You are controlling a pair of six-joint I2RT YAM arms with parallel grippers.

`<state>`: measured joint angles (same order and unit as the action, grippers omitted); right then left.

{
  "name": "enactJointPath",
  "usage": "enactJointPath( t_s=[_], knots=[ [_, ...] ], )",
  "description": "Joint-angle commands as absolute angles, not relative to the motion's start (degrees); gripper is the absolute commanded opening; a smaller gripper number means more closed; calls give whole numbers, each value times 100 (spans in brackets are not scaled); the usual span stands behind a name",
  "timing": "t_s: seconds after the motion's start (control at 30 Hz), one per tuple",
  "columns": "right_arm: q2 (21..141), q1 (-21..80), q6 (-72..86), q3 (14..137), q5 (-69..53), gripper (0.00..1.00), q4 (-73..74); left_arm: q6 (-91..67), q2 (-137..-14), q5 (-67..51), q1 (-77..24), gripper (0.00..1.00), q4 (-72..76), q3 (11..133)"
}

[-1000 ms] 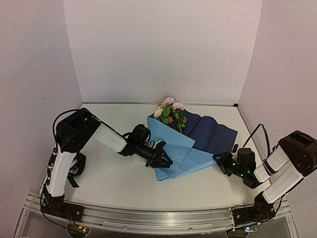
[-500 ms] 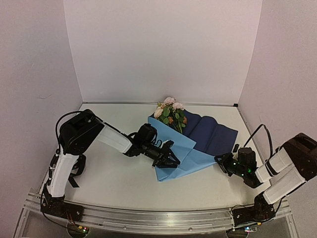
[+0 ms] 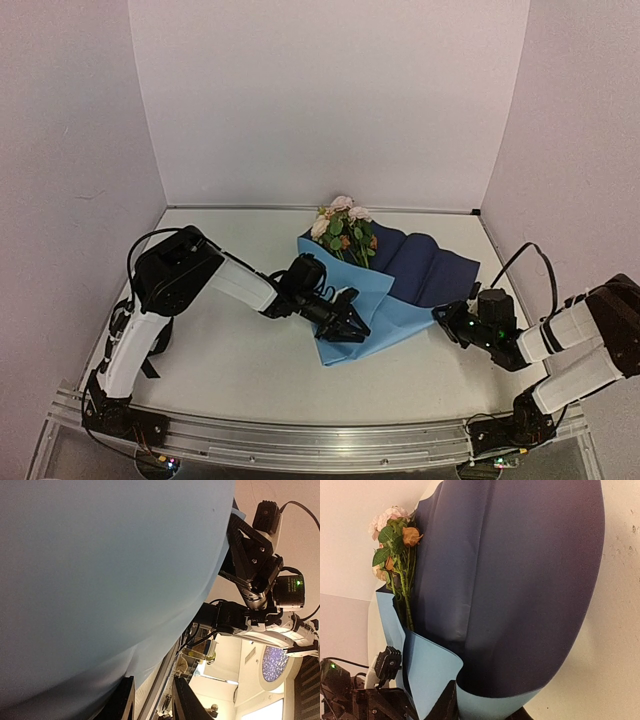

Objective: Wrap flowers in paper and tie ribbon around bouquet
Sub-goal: Pick up the two-thirds-folded wrapping paper from the center of the board.

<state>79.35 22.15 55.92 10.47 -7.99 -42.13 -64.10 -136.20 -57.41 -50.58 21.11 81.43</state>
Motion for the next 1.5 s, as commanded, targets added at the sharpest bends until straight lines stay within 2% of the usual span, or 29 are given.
enactJointPath(
  t_s=[0.0,0.27,0.43,0.57,0.7,1.03,1.2,1.3,1.47],
  knots=[
    [7892,2331,5487,1162,-593,25,-4131,-6407,-13563,-5863,-5119,27,2210,8473],
    [8043,2417,5504,1160,-533,26,-4148,-6289,-13855,-6054,-5282,27,1989,8802],
    [8076,2417,5558,1160,-585,38,-4152,-6196,-14073,-6035,-5283,27,1791,8833],
    [8065,2413,5697,1032,-647,55,-4317,-6221,-14141,-5933,-5245,26,1811,8736],
    [8110,2408,5807,874,-653,59,-4503,-6249,-14138,-5875,-5211,26,1863,8676],
    [7955,2343,5720,971,-498,26,-4573,-6249,-14147,-5862,-5168,26,1890,8575],
    [7126,2515,5349,1338,-153,8,-3366,-6261,-14171,-5835,-5157,26,1898,8542],
    [6645,2855,5022,1752,261,2,-2601,-6299,-14190,-5821,-5142,26,1921,8511],
    [6431,3782,4367,2472,905,2,-1677,-6424,-14208,-5824,-5138,25,2110,8440]
  ],
)
